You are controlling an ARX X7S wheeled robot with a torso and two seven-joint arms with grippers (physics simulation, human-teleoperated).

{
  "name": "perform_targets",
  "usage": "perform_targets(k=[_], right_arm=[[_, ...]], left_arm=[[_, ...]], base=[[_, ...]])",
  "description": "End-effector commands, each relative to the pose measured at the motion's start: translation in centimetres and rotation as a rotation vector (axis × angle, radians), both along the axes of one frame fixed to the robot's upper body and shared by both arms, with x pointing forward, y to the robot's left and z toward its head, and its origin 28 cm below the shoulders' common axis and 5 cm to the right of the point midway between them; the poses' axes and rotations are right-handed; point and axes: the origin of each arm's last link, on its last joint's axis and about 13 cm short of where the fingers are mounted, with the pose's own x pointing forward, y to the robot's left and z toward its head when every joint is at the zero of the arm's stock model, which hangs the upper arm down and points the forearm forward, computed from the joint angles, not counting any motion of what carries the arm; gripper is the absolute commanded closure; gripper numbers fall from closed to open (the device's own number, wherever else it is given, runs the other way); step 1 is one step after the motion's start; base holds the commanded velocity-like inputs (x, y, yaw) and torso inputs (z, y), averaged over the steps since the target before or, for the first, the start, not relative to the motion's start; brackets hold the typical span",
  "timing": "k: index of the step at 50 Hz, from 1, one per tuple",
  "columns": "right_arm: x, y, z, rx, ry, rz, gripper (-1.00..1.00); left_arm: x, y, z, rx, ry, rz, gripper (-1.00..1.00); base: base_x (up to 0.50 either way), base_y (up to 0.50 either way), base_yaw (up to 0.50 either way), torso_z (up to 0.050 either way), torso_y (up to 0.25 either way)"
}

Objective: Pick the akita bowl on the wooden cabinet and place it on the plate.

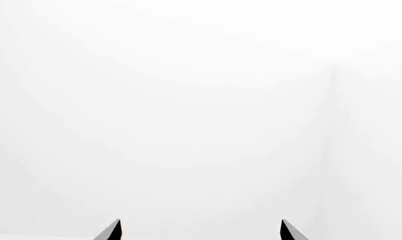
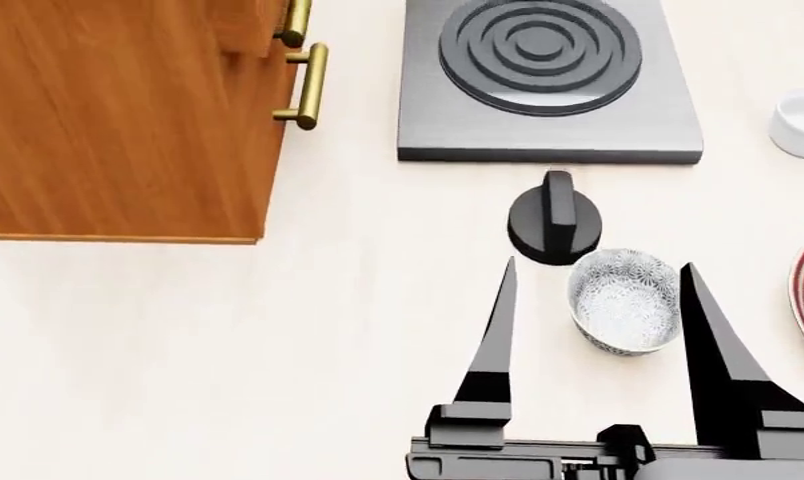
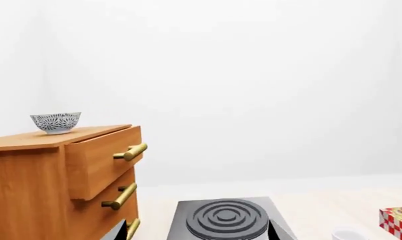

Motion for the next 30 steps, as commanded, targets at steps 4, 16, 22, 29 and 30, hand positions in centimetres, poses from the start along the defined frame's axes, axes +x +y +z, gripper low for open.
perform_targets(k=[4, 16, 22, 29, 30], right_arm=[[-0.07, 0.02, 0.11, -0.002, -0.008, 0.005, -1.0], [-0.09, 0.03, 0.19, -0.002, -0.01, 0.005, -1.0], [-0.12, -0.01, 0.23, 0.0, -0.01, 0.005, -1.0], [-0.09, -0.02, 0.2, 0.003, -0.007, 0.005, -1.0], [-0.08, -0.01, 0.18, 0.002, -0.006, 0.006, -1.0]], left_arm=[[-0.28, 0.44, 2.55, 0.009, 0.002, 0.012, -1.0], [-0.24, 0.66, 2.45, -0.003, 0.006, 0.01, -1.0], [-0.37, 0.58, 2.48, 0.002, 0.004, 0.008, -1.0], [-0.42, 0.56, 2.47, 0.003, 0.004, 0.006, -1.0], [-0.41, 0.57, 2.42, 0.004, 0.005, 0.007, -1.0]], base=[[0.42, 0.0, 0.0, 0.0, 0.0], [0.42, 0.0, 0.0, 0.0, 0.0], [0.42, 0.0, 0.0, 0.0, 0.0], [0.42, 0.0, 0.0, 0.0, 0.0], [0.42, 0.0, 0.0, 0.0, 0.0]])
